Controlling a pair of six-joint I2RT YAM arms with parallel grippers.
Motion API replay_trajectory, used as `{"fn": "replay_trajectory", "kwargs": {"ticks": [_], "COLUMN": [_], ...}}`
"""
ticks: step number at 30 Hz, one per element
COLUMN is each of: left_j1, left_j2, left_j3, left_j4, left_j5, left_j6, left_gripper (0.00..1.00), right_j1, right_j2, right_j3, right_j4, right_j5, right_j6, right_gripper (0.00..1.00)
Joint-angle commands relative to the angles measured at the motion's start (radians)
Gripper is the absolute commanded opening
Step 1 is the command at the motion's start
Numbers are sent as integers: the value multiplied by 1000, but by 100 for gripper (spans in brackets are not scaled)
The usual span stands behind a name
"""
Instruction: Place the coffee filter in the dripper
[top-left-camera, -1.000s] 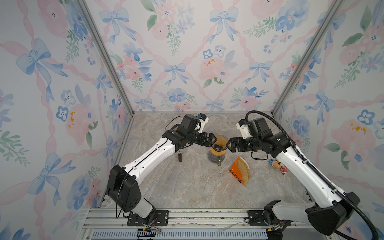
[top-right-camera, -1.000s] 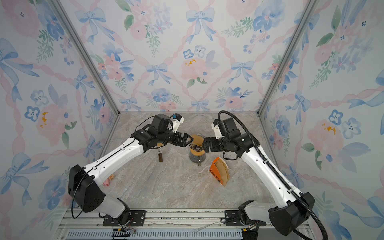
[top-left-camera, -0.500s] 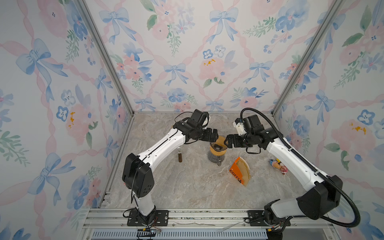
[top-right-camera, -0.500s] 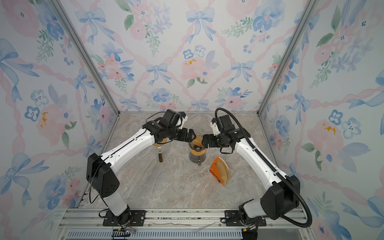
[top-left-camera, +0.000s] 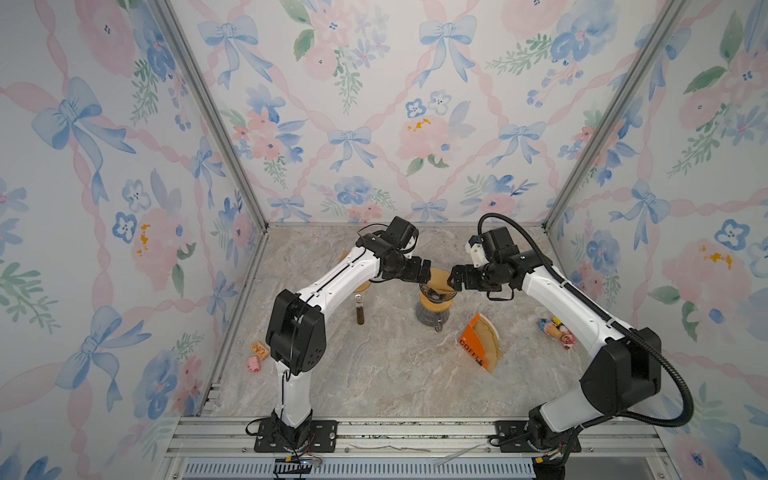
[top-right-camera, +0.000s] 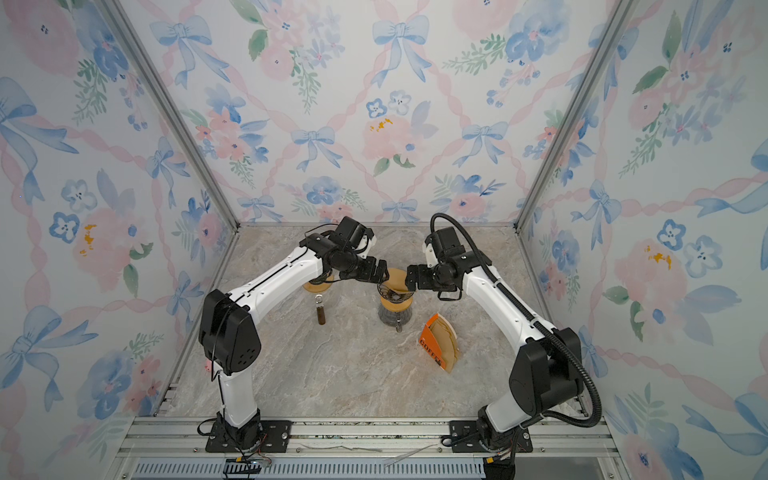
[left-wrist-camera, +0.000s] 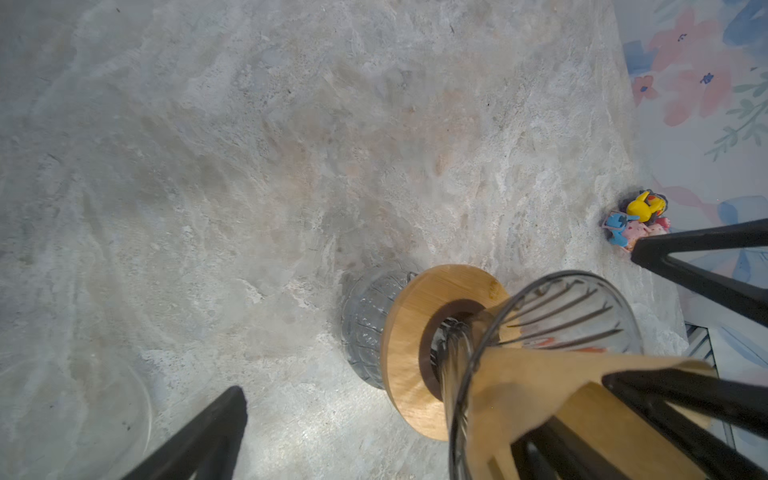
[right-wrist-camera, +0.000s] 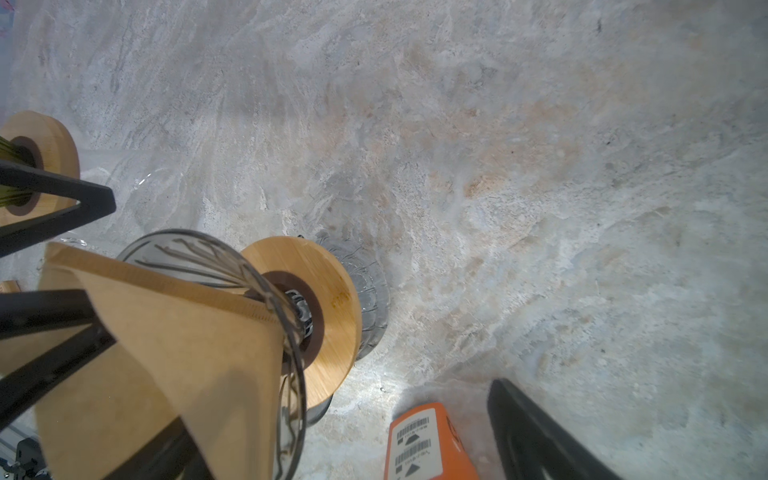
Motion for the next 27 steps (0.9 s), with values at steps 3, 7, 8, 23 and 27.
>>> {"fn": "replay_trajectory", "kwargs": {"ticks": [3,7,8,23,27], "left_j1": [3,2,3,3,2], "left_j2": [31,53,57,90,97], "left_j3": [14,20,23,44,47], "left_j4": [-20,-19,-19,-17,-17], "left_j5": [41,45,45,36,35], "left_j6": [77,97,100,124,122], "left_gripper": [98,98,98,98,98], "right_j1": [-11,-13,-15,-21,-22], "right_j2": [10,13,15,6,-28], "right_j3": [0,-15,-18,-54,-64], "right_j4": [18,33,36,74,114], "right_j5": [24,41,42,15,-74], "right_j6": [39,55,56,64,61], "right_gripper": [96,96,96,96,96]}}
